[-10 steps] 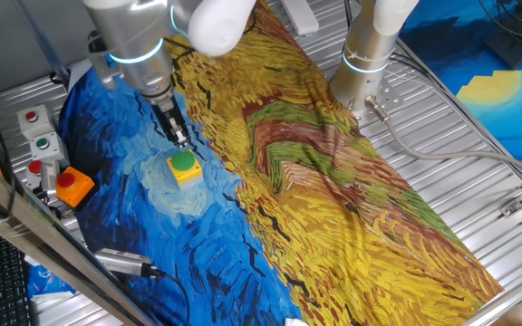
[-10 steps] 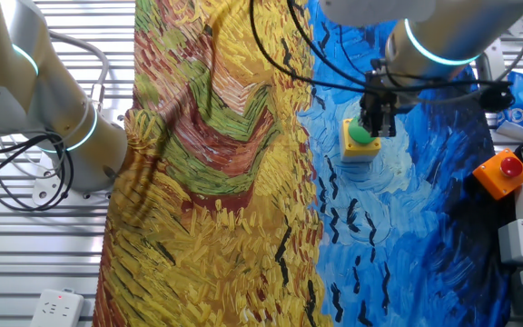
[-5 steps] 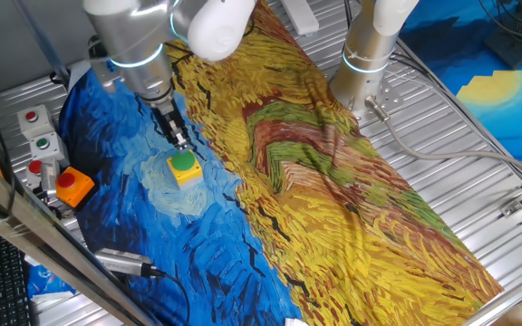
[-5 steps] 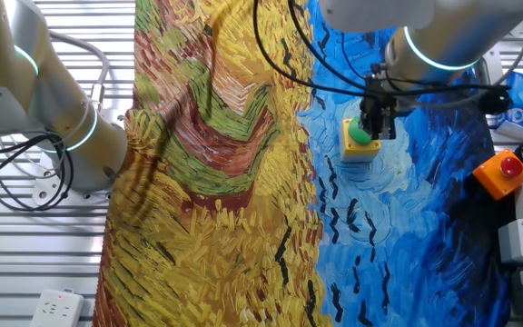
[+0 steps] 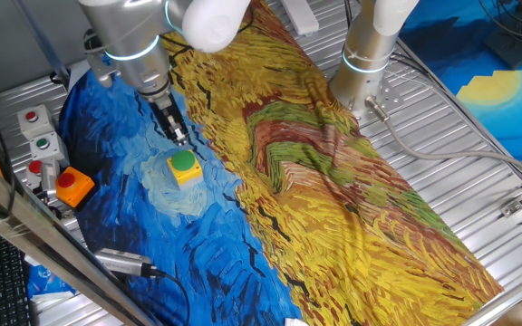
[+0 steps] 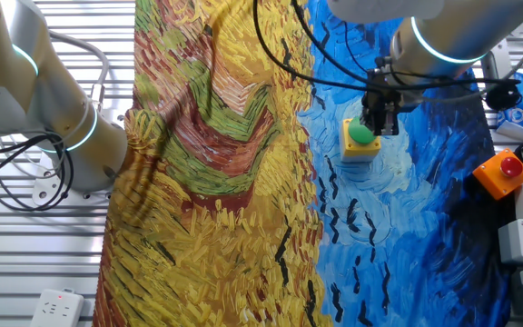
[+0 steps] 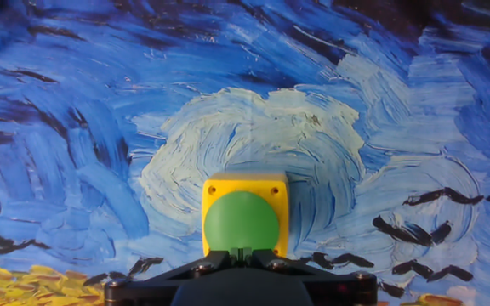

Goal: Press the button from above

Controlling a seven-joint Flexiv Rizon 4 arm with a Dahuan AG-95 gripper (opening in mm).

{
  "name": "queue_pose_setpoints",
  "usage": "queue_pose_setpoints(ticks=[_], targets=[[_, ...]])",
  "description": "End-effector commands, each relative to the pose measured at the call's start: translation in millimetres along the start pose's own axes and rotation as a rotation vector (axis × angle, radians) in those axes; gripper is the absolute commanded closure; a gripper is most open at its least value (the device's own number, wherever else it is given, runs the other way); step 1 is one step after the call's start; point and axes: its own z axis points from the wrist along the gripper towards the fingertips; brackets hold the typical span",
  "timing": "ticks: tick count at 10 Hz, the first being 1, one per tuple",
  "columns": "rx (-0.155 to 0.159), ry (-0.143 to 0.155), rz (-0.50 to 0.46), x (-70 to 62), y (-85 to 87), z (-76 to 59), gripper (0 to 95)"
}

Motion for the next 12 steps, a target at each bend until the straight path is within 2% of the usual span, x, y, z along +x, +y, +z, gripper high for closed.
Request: queue_pose_setpoints(ticks=[1,2,4,5,6,8,11,12], targets=[[0.005,0.000,0.000,0.8,-0.8,4.4,95.0],[0.008,-0.002,0.003,0.6,-1.5,10.9,95.0],[0.004,-0.002,-0.007,1.1,-1.6,11.4,95.0],[0.002,-0.006,-0.022,4.8,-0.8,5.2,95.0],[0.001,-0.019,-0.034,9.3,1.2,-7.4,95.0],[0.000,-0.024,-0.010,11.9,5.7,-27.3,95.0],[0.009,-0.032,0.006,10.9,4.1,-21.1,95.0],[0.013,-0.036,0.004,9.9,2.4,-13.3,95.0]])
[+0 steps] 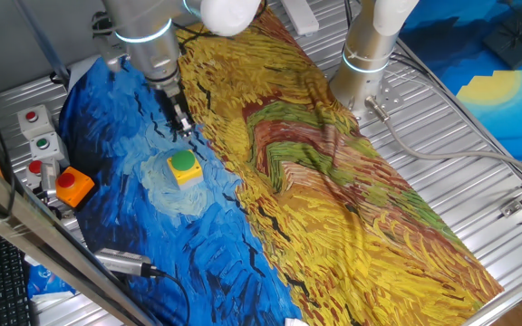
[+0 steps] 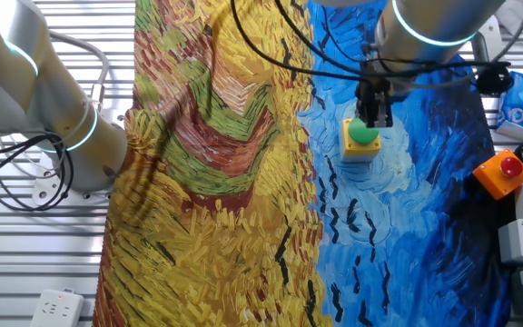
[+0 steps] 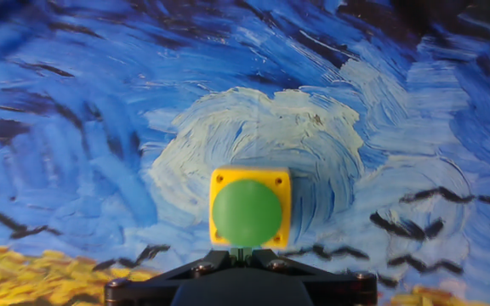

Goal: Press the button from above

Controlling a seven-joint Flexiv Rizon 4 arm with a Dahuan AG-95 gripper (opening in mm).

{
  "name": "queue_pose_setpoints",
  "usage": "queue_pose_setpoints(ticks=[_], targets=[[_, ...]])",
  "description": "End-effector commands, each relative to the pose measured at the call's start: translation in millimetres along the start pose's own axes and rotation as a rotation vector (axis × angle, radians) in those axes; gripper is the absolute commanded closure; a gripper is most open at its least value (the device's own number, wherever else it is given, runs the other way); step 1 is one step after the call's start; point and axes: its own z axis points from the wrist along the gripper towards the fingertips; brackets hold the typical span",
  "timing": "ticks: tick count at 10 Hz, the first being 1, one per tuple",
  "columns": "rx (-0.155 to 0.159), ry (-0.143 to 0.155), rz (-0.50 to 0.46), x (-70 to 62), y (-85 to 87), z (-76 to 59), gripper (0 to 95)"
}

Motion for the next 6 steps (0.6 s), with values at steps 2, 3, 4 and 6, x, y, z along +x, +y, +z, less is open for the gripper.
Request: queue_pose_setpoints(ticks=[2,3,4,6], targets=[[0.003,-0.013,-0.015,0.8,-2.8,10.1,95.0],[0.002,-0.017,-0.019,0.9,-2.5,8.6,95.0],[0.002,-0.021,-0.018,1.1,-1.9,5.2,95.0],[-0.002,-0.023,-0.011,2.2,0.8,-7.6,95.0]])
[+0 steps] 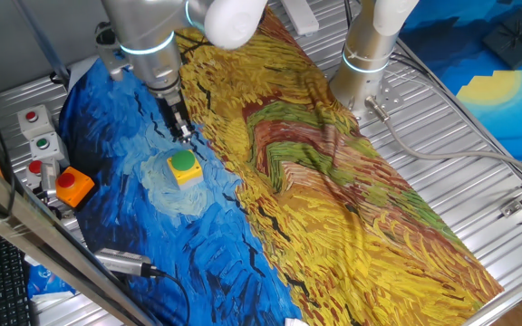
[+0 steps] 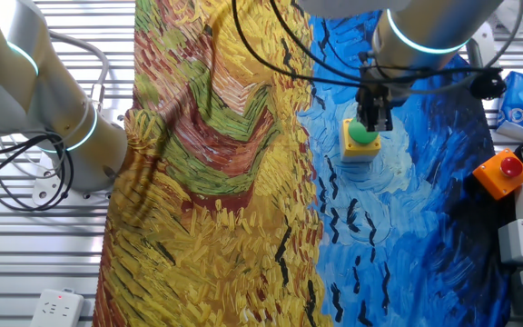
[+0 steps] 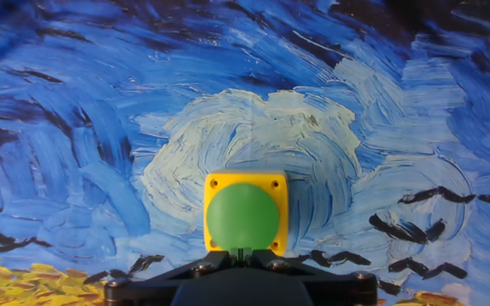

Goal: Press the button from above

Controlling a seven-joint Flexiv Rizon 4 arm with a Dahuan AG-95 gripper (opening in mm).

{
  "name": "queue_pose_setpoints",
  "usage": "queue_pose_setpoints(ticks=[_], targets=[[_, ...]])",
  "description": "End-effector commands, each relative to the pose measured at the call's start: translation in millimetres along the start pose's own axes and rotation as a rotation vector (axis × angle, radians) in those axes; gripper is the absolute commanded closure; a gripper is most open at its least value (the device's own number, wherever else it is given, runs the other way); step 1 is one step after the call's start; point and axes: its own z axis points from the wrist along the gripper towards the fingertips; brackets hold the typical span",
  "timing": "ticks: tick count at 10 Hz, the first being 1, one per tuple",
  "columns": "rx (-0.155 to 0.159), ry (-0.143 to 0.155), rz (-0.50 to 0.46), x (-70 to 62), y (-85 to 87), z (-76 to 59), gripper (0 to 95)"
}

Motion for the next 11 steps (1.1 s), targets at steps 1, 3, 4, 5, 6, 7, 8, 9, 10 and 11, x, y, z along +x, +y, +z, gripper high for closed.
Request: queue_pose_setpoints(ticks=[1,3,4,5,6,7,8,9,10,11], targets=[[0.000,0.006,0.004,0.2,1.6,-6.1,95.0],[0.001,0.014,0.005,-0.1,0.8,-2.8,95.0],[0.002,0.016,0.005,-0.6,-0.3,2.8,95.0],[0.003,0.014,0.005,-0.9,-1.3,8.2,95.0],[0.000,0.009,0.006,-1.0,-1.8,11.4,95.0],[-0.003,0.005,-0.002,-1.0,-1.6,10.0,95.0],[-0.004,0.004,-0.002,-0.8,-0.9,6.5,95.0],[-0.007,0.002,-0.002,-0.4,0.6,-0.9,95.0],[-0.008,0.002,-0.002,-0.1,1.5,-4.8,95.0],[-0.007,0.003,0.000,0.3,2.6,-9.3,95.0]])
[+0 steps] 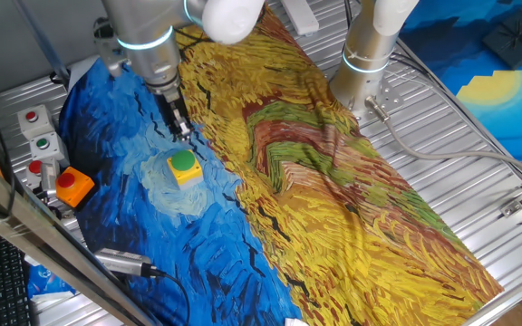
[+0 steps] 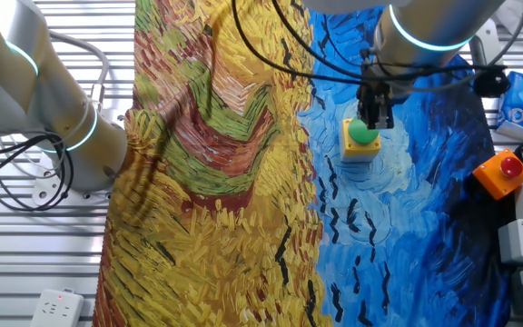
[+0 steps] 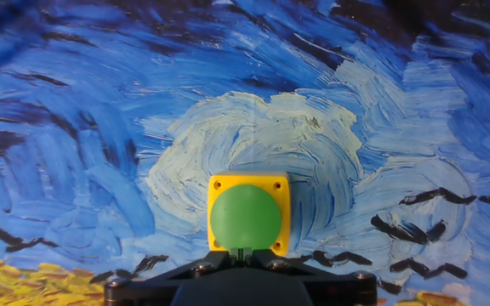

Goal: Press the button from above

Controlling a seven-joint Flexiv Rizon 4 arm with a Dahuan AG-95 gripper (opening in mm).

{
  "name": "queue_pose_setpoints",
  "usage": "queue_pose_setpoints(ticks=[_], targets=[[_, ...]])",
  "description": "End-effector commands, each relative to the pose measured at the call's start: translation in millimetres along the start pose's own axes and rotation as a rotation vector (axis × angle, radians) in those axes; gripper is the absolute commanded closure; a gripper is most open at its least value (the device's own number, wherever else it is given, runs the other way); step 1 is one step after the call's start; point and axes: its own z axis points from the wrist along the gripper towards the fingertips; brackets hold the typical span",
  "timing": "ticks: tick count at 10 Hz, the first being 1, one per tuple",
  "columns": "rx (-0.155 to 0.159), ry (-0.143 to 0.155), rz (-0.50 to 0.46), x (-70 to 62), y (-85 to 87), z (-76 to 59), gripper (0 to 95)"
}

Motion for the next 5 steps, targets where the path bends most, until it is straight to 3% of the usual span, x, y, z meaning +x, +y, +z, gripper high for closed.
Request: queue_pose_setpoints(ticks=[1,5], targets=[[0.003,0.003,0.005,-1.5,0.0,1.3,95.0],[0.006,0.000,0.000,-2.2,-1.6,8.9,95.0]])
